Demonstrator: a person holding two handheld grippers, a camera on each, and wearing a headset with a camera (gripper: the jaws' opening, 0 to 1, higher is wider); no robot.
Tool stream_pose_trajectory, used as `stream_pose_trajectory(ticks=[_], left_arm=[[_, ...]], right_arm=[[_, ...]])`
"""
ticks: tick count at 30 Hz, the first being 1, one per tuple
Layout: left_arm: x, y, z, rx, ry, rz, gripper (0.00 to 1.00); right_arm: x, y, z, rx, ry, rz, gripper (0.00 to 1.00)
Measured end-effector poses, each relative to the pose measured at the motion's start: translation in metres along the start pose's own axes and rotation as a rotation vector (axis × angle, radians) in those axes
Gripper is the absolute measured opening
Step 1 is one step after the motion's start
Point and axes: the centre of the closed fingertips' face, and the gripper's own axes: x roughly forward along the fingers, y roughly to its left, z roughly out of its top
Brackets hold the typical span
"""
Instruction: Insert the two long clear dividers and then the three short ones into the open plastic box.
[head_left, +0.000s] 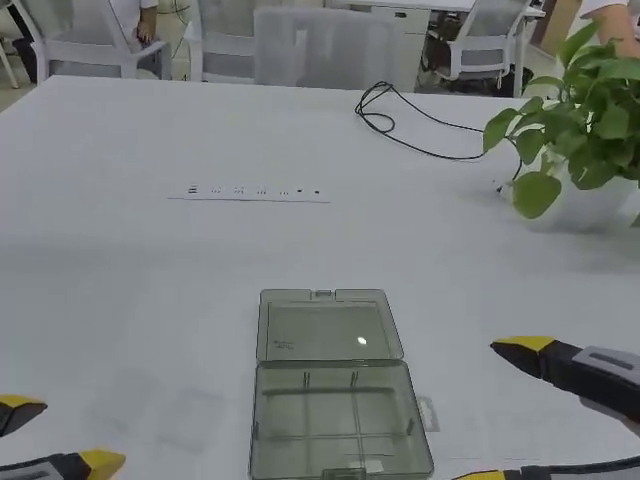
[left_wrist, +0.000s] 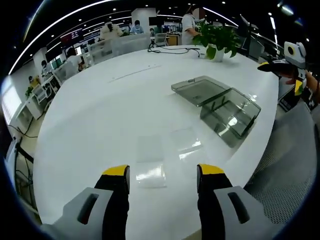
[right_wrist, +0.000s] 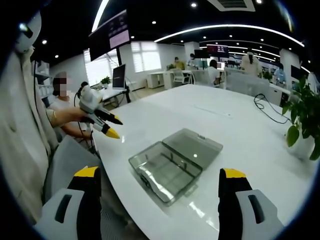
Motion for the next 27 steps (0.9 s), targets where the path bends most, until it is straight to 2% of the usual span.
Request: stream_pose_trajectory(ticks=[5, 9, 18, 27], left_arm=[[0.011, 0.006, -0.005, 0.005, 0.029, 0.006, 0.51], [0.022, 0.01, -0.015, 0.036, 0.084, 0.008, 0.51], [0.035, 0.022, -0.022, 0.025, 0.121, 0.017, 0.49], [0.041, 0.023, -0.026, 0.017, 0.153, 0.012, 0.43]], right_arm=[[0.001, 0.001, 0.006, -0.014, -0.017, 0.018, 0.98], [0.004, 0.005, 0.011, -0.032, -0.014, 0.034, 0.98], [0.013, 0.01, 0.009, -0.041, 0.017, 0.06, 0.98], [0.017, 0.005, 0.006, -0.026, 0.025, 0.056, 0.97]])
